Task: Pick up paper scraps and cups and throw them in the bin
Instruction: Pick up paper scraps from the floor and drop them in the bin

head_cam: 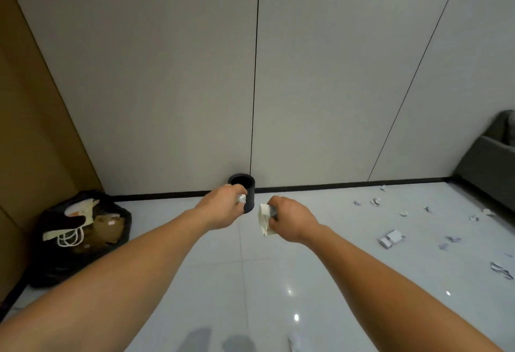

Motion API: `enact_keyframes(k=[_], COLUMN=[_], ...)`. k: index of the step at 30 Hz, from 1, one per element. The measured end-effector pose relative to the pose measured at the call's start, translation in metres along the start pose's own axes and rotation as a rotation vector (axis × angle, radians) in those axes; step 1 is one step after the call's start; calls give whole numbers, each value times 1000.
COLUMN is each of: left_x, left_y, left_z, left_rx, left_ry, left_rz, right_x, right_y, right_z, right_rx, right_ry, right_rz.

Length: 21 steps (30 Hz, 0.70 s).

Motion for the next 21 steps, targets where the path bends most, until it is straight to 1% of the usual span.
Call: enact_keyframes(k=[3, 10, 16, 21], left_x=[0, -32, -88, -126], left_y=[-34, -123, -235, -343], left_z=[-7, -9, -10, -25], left_rx=[24, 50, 30, -10], left_ry=[23, 42, 83, 90], left_rz=[-8, -47, -80, -66], right_x=[15, 35, 40, 46], right_y=[-35, -130, -252, -363], right_z=[-15, -12, 1, -6], right_rx=[-4, -42, -64, -54], right_ry=[19, 43, 37, 40], right_rz=[-19, -43, -34, 4])
Point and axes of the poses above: each hand's wrist, its own y-axis away from the middle knuckle, its own z-axis out of the palm, x = y × z, the point moved 7 cm from there along -y, towards the middle knuckle, and after that the axes turned 2 degrees about y, right-handed, at the moved point
